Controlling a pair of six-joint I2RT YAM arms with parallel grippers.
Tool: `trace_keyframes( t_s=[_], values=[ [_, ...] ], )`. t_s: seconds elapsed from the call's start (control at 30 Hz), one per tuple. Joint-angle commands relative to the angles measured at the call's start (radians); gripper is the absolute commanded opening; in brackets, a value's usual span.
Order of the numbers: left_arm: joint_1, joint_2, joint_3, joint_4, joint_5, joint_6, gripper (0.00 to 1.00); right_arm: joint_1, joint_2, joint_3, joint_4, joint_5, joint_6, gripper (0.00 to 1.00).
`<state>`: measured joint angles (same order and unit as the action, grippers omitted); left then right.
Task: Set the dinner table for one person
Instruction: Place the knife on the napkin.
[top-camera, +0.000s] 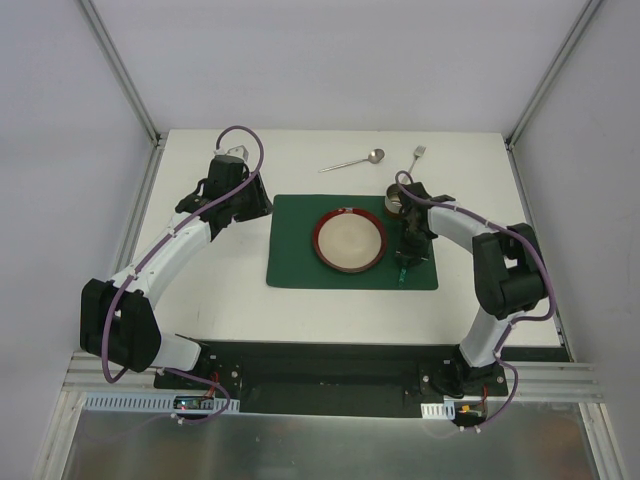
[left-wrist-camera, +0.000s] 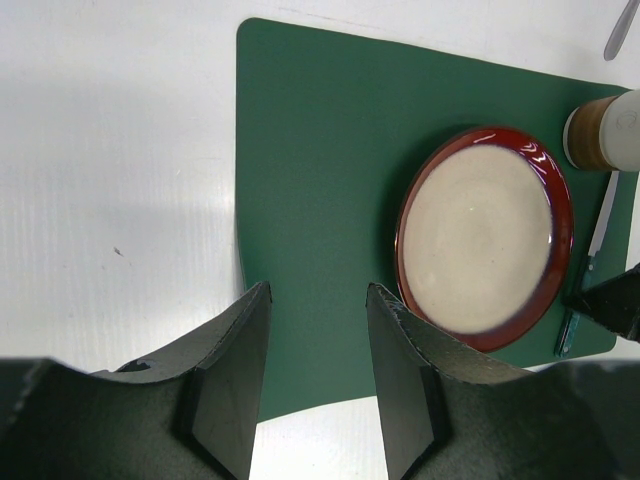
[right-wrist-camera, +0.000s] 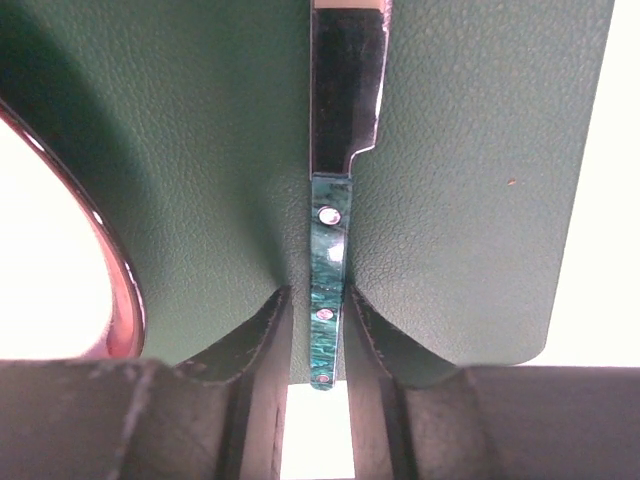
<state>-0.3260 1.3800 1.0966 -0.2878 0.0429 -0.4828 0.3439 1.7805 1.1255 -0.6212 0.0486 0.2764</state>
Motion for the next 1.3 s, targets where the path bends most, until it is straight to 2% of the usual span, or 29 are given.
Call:
trace_keyframes(
  t_s=[0.0,0.27,0.57,0.67,0.8,0.9,1.1,1.13,1.27],
  values=[
    [0.001,-0.016,-0.009,0.025,-0.011,0.010,0.42,0.009,0.011,0.005,0.117,0.004,0.012,0.31],
    [0.001,-0.018,-0.004,0.024,-0.006,0.010,0.42,0.006,-0.041,0.022,0.078,0.025,0.006,0.35],
    [0.001,-0.006,0.012,0.024,-0.014,0.018,0.43,-0.046,-0.179,0.095,-0.011,0.045,-0.029,0.37],
    [0.001,0.026,0.048,0.024,-0.014,0.058,0.43,-0.071,-0.214,0.123,-0.026,0.040,-0.045,0.38],
    [0.001,0.105,0.135,0.024,0.021,0.204,0.43,-0.100,-0.251,0.143,-0.028,0.020,-0.052,0.38],
    [0.001,0.215,0.261,0.004,0.067,0.346,0.43,-0.115,-0.271,0.142,-0.023,-0.009,-0.059,0.38],
    [-0.001,0.517,0.658,-0.109,0.087,0.573,0.45,-0.151,-0.323,0.085,0.034,-0.093,-0.066,0.39],
    [-0.001,0.595,0.766,-0.119,0.089,0.593,0.45,-0.164,-0.326,0.076,0.043,-0.108,-0.062,0.38],
    [-0.001,0.772,1.014,-0.163,0.095,0.653,0.45,-0.186,-0.340,0.048,0.084,-0.176,-0.062,0.39]
  ],
)
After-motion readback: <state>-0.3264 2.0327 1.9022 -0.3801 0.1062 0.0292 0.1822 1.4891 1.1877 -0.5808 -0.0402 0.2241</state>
